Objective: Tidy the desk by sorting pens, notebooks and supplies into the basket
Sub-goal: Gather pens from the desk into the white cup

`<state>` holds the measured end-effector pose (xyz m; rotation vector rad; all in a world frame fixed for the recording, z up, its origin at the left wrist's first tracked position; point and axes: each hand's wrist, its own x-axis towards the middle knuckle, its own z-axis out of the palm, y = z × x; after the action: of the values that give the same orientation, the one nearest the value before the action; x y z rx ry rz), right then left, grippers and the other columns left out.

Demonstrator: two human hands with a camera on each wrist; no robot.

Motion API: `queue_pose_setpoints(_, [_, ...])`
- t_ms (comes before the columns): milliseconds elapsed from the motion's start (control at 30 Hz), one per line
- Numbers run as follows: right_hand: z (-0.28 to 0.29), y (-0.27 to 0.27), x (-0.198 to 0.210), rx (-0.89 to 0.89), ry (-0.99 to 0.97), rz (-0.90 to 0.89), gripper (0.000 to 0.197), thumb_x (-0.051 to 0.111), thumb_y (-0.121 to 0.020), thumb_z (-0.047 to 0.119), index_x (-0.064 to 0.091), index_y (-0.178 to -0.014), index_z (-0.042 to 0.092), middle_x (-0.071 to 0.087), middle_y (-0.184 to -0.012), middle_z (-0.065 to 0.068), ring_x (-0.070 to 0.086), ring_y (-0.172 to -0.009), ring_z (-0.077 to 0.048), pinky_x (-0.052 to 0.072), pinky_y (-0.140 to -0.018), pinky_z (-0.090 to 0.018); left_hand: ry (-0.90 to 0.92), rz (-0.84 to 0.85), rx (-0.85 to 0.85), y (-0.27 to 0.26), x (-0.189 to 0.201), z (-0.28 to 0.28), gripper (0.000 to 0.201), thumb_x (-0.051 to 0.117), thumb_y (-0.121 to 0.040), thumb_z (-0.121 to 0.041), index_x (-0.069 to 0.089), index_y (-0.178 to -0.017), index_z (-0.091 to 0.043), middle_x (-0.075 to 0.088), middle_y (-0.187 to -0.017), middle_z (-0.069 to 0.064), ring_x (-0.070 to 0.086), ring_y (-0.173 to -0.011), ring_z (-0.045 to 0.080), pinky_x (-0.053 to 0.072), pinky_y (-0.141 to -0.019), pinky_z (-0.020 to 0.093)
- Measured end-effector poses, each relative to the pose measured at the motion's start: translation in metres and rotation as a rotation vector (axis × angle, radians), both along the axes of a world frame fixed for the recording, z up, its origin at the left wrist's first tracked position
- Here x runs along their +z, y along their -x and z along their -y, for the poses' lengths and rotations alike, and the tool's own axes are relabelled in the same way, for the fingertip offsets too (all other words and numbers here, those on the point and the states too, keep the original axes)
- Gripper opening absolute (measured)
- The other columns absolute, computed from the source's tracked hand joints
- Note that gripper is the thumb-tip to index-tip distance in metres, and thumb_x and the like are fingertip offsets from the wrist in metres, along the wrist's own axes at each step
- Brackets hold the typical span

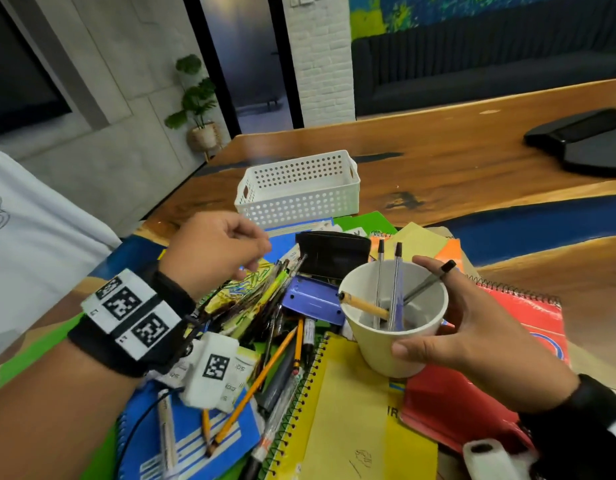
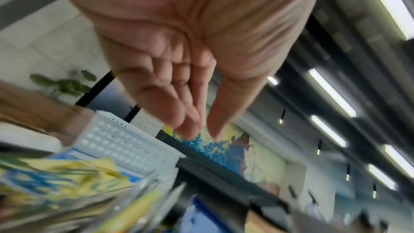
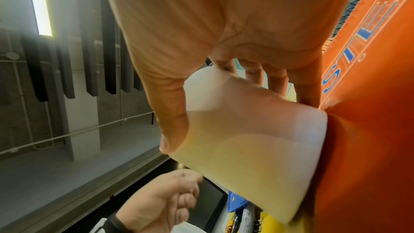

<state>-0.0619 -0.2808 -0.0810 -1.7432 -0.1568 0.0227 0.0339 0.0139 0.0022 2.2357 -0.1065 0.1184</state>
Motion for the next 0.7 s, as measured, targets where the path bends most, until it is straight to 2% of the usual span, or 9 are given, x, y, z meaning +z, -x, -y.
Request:
queue_pose_setpoints(133, [0.000,0.000,0.001,-0.010,-0.003,-0.003,0.113,0.096,-0.048,0.024,0.041,-0.145,0.038,0.066,-0.124,0.023,0.062,-0.116,0.002,0.052,-0.096,-0.025,-0.606,-0.104,-0.070,-0.008,-0.022,-0.011,0.017,0.082,-0.075,-0.037,0.075,-0.073,-0.022,0.069,-0.065,-0.009,0.063,-0.062,0.006,0.050,-0.059,0.023])
queue_pose_setpoints(233, [0.001,0.000,0.000,-0.010,-0.001,-0.007,0.113,0.096,-0.048,0.024,0.040,-0.146,0.038,0.066,-0.125,0.023,0.062,-0.117,0.001,0.051,-0.097,-0.026,-0.725,-0.154,-0.073,-0.012,-0.034,-0.011,0.023,0.083,-0.073,-0.041,0.073,-0.071,-0.021,0.068,-0.066,-0.010,0.062,-0.063,0.006,0.045,-0.058,0.022])
queue_pose_setpoints(367, [0.001,0.000,0.000,-0.012,-0.001,-0.008,0.113,0.096,-0.048,0.023,0.040,-0.145,0.038,0.066,-0.126,0.022,0.061,-0.117,0.001,0.051,-0.098,-0.029,-0.739,-0.226,-0.110,-0.012,-0.045,-0.006,0.026,0.085,-0.071,-0.039,0.069,-0.075,-0.018,0.068,-0.071,-0.007,0.062,-0.067,0.009,0.046,-0.059,0.023])
queue_pose_setpoints(467, [0.001,-0.001,-0.001,-0.008,0.000,-0.006,0.113,0.097,-0.048,0.024,0.040,-0.145,0.039,0.066,-0.126,0.021,0.061,-0.118,0.000,0.052,-0.097,-0.029,-0.684,-0.220,-0.096,-0.012,-0.045,-0.004,0.016,0.078,-0.072,-0.022,0.065,-0.080,-0.024,0.064,-0.073,-0.009,0.061,-0.068,0.012,0.047,-0.060,0.024])
queue_pose_setpoints(600, [0.002,-0.001,-0.002,-0.002,0.001,-0.010,0.113,0.098,-0.049,0.025,0.040,-0.145,0.040,0.065,-0.127,0.021,0.062,-0.118,0.000,0.053,-0.096,-0.027,-0.370,-0.223,-0.065,-0.012,-0.030,-0.008,0.029,0.068,-0.076,-0.010,0.061,-0.099,-0.026,0.071,-0.076,0.000,0.062,-0.064,0.021,0.057,-0.063,0.039])
queue_pose_setpoints(700, [0.002,0.000,-0.002,-0.003,0.002,-0.006,0.112,0.097,-0.050,0.024,0.040,-0.145,0.039,0.066,-0.125,0.023,0.062,-0.116,0.001,0.053,-0.095,-0.026,-0.126,-0.178,-0.124,-0.004,-0.013,-0.003,0.035,0.066,-0.084,-0.003,0.066,-0.111,-0.026,0.064,-0.078,0.005,0.062,-0.068,0.018,0.056,-0.060,0.034])
